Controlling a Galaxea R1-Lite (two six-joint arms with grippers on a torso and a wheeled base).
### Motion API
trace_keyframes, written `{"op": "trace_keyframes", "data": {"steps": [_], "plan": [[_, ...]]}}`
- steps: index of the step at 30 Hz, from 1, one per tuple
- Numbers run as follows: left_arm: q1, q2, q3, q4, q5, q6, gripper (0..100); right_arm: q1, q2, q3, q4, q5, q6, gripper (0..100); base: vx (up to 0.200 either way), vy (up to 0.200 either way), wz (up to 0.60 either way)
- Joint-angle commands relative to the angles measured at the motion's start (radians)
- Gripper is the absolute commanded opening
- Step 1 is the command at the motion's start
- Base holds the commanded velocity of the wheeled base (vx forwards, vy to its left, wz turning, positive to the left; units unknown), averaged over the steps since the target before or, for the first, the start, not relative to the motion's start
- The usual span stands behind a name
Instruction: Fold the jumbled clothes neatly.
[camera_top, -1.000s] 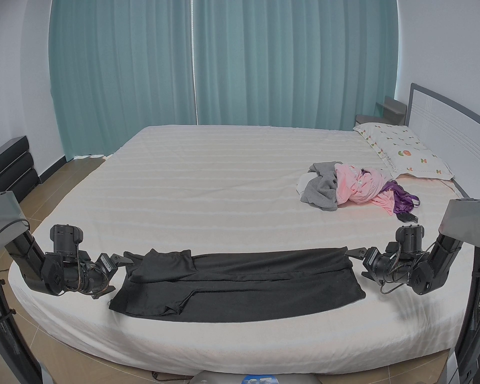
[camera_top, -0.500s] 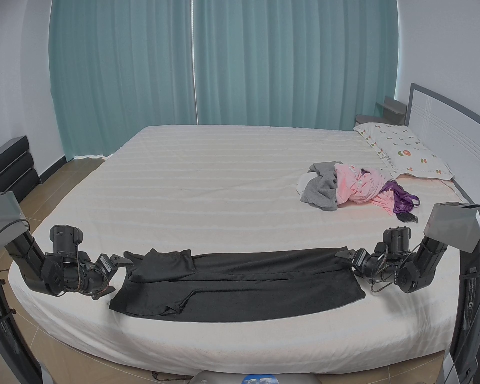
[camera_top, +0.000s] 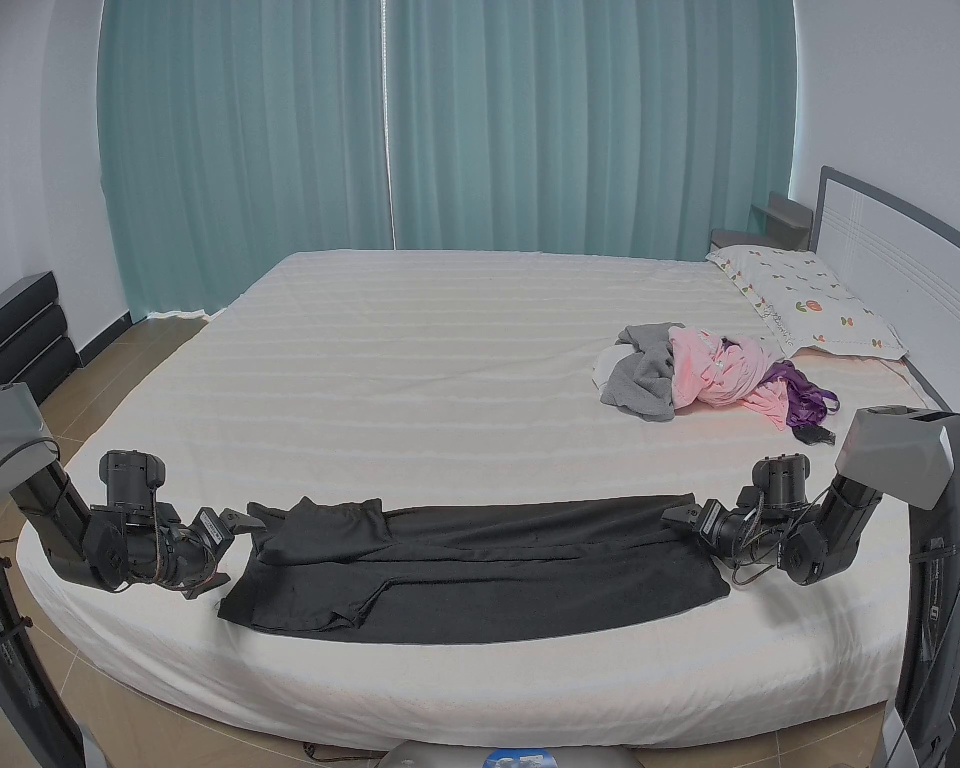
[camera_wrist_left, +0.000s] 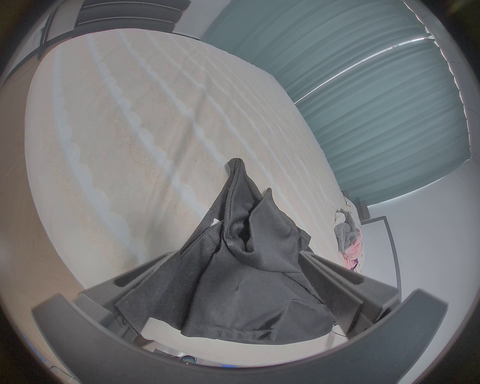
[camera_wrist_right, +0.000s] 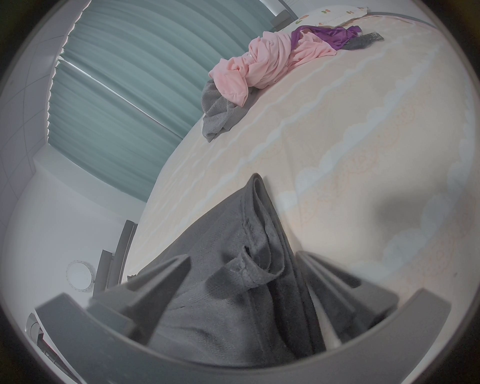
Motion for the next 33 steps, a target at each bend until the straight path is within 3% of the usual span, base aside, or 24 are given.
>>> {"op": "trace_keyframes", "data": {"steps": [1,33], "plan": [[0.002,0.007,-0.002,0.0,0.0,0.0,100,0.005,0.009,-0.007,0.001,0.002,0.0,0,0.0,0.0,0.0],[0.012,0.007,0.001,0.0,0.002,0.001,100,-0.118,-0.079,0.047,0.003,0.007,0.001,0,0.0,0.0,0.0]]}}
